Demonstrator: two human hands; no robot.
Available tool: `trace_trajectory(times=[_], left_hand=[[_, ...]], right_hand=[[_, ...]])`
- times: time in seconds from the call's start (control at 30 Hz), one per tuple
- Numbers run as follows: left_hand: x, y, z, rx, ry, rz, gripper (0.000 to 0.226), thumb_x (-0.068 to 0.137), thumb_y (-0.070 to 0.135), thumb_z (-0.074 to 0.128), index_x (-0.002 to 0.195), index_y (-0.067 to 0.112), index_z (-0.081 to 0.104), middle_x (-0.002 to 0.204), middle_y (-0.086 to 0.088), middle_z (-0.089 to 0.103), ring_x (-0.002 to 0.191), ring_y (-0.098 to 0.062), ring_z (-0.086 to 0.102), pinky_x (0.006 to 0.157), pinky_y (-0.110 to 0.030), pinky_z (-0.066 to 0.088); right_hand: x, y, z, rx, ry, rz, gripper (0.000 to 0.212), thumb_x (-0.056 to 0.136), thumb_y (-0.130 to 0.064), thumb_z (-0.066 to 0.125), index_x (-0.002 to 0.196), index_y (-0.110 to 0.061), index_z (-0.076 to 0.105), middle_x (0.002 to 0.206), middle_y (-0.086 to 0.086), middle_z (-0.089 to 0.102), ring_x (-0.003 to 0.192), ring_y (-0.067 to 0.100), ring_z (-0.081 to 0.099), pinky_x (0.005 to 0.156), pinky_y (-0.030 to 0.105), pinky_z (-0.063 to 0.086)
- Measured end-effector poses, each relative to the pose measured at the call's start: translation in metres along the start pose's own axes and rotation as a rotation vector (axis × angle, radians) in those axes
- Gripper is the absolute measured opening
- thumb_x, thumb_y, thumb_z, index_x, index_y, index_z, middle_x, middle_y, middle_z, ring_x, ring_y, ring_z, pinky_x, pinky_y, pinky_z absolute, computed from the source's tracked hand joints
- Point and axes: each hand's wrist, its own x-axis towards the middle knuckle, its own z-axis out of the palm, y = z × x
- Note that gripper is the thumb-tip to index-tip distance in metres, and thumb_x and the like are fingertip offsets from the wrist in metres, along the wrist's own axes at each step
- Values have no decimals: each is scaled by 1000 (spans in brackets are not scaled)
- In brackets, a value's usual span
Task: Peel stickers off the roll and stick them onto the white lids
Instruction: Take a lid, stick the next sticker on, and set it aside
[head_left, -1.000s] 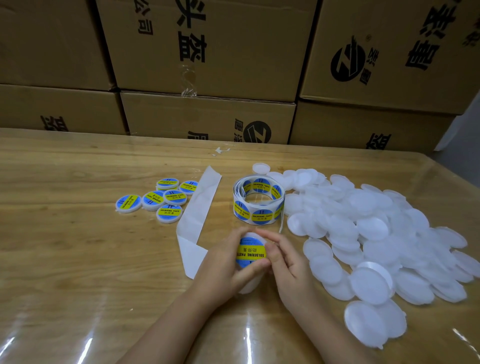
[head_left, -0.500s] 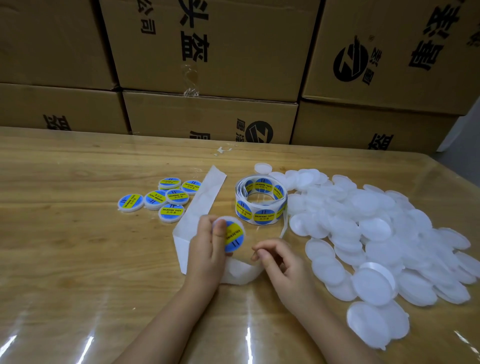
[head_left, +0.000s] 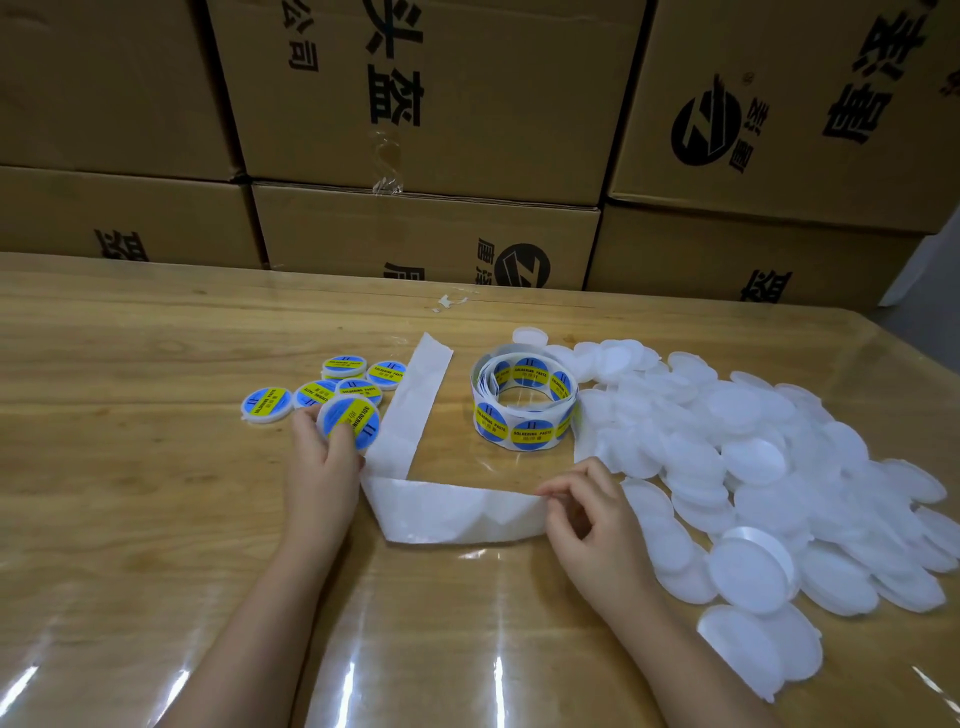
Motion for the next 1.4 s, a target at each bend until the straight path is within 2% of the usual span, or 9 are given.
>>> trace_trajectory(times=[0.2, 0.47, 0.6, 0.7, 0.83, 1.03, 1.17, 1.3, 1.4], left_hand=[[15, -23, -12, 416, 32, 34, 8, 92, 20, 47, 100, 18, 46, 72, 0, 56, 77, -35, 58, 63, -38, 41], [14, -24, -16, 690, 64, 26, 38, 95, 33, 50, 125, 11, 43, 84, -15, 65, 83, -40, 60, 64, -41, 41], [8, -10, -14, 678, 49, 214, 20, 89, 18, 59, 105, 6, 62, 86, -12, 63, 83, -38, 58, 66, -43, 45], [-1, -7, -7, 964, -42, 392, 11, 82, 15, 64, 83, 6, 70, 87, -15, 63, 78, -38, 54, 62, -39, 40], [-3, -11, -2, 1178, -126, 325, 22, 89, 24, 52, 99, 14, 69, 114, -5, 61, 100, -31, 55, 76, -38, 37], [1, -15, -4, 1166, -168, 307, 31, 96, 17, 38, 122, 17, 54, 131, 1, 55, 113, -26, 52, 90, -37, 32], [-3, 0, 3, 734, -61, 291, 30, 97, 15, 41, 121, 9, 58, 132, -9, 54, 117, -32, 50, 92, -44, 38], [-33, 30, 23, 359, -193, 559, 29, 91, 19, 41, 103, 6, 65, 109, -7, 62, 104, -22, 56, 89, -36, 40], [-65, 34, 42, 542, -392, 813, 31, 85, 25, 47, 105, 13, 67, 109, -1, 66, 101, -14, 57, 88, -31, 36]], right_hand=[[2, 4, -1, -45, 43, 73, 26, 81, 7, 60, 83, -18, 70, 80, -8, 51, 71, 12, 52, 62, 19, 42], [3, 4, -1, -46, 32, 78, 26, 81, 6, 60, 84, -18, 70, 81, -8, 51, 73, 12, 51, 63, 16, 41], [3, 3, -2, -44, 27, 71, 25, 82, 6, 60, 84, -17, 70, 80, -7, 51, 73, 12, 51, 63, 13, 39], [3, 2, -2, -40, 29, 76, 24, 82, 7, 60, 84, -15, 70, 80, -5, 51, 73, 12, 51, 63, 13, 39], [3, 1, -2, -26, 38, 69, 25, 81, 9, 60, 84, -13, 71, 79, -4, 51, 72, 14, 51, 62, 14, 39], [3, 1, -2, -30, 41, 76, 25, 83, 5, 60, 89, -17, 68, 80, -9, 51, 71, 11, 50, 63, 14, 40], [4, 2, 0, -25, 43, 77, 24, 84, 4, 59, 93, -17, 67, 81, -10, 51, 71, 11, 50, 63, 16, 41], [6, 3, 0, -47, 48, 63, 21, 84, 3, 60, 92, -15, 67, 81, -12, 51, 71, 9, 50, 64, 19, 41], [6, 2, 0, -62, 48, 26, 21, 83, 4, 61, 92, -14, 67, 83, -13, 51, 72, 7, 50, 65, 21, 42]])
